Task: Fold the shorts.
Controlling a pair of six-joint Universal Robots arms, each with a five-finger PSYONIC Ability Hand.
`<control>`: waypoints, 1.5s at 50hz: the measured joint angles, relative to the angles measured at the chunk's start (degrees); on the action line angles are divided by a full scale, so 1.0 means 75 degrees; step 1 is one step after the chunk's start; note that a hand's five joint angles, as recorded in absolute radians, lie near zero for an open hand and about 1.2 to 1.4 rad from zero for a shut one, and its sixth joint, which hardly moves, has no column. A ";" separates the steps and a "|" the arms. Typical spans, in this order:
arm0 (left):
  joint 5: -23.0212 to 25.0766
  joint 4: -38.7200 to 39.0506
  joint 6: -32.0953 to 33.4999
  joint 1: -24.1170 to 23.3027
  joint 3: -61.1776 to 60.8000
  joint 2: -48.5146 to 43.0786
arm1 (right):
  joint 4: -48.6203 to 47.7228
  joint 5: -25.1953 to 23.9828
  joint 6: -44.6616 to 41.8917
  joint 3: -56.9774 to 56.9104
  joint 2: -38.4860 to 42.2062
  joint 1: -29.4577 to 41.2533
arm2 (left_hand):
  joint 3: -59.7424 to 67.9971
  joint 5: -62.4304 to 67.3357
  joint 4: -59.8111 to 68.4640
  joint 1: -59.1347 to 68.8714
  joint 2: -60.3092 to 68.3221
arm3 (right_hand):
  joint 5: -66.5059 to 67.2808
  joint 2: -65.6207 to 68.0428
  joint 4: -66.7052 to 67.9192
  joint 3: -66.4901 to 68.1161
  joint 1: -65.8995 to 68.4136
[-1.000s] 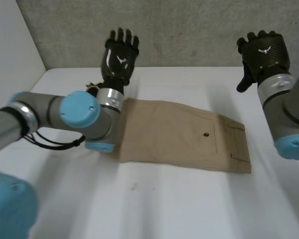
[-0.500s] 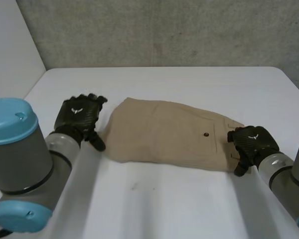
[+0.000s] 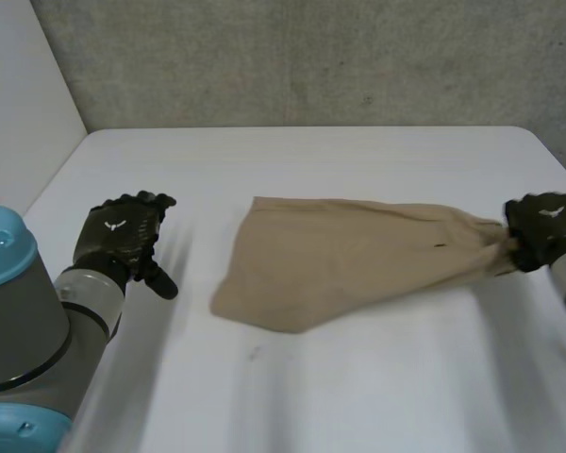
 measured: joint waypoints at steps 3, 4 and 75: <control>0.0000 -0.0005 -0.0003 0.0036 -0.0053 0.0122 | 0.0285 -0.0106 -0.0508 -0.0165 -0.0159 -0.0315 | 0.0000 0.0000 -0.0001 0.0000 0.0000 | 0.0079 -0.0001 0.0001 0.0000 0.0114; 0.0000 -0.0006 -0.0006 0.0084 -0.0103 0.0230 | 0.0329 -0.0121 -0.0581 -0.0197 -0.0175 -0.0350 | 0.0000 0.0000 -0.0001 0.0000 0.0000 | 0.0081 -0.0001 0.0004 0.0000 0.0115; -0.0421 -0.1883 0.0023 -0.2223 0.4704 -0.4324 | 0.3408 -0.0044 0.0328 -0.4591 0.3517 0.2848 | 0.0000 -0.0001 0.0000 0.0000 0.0000 | -0.6542 -0.7262 -0.7318 -0.7216 -0.5940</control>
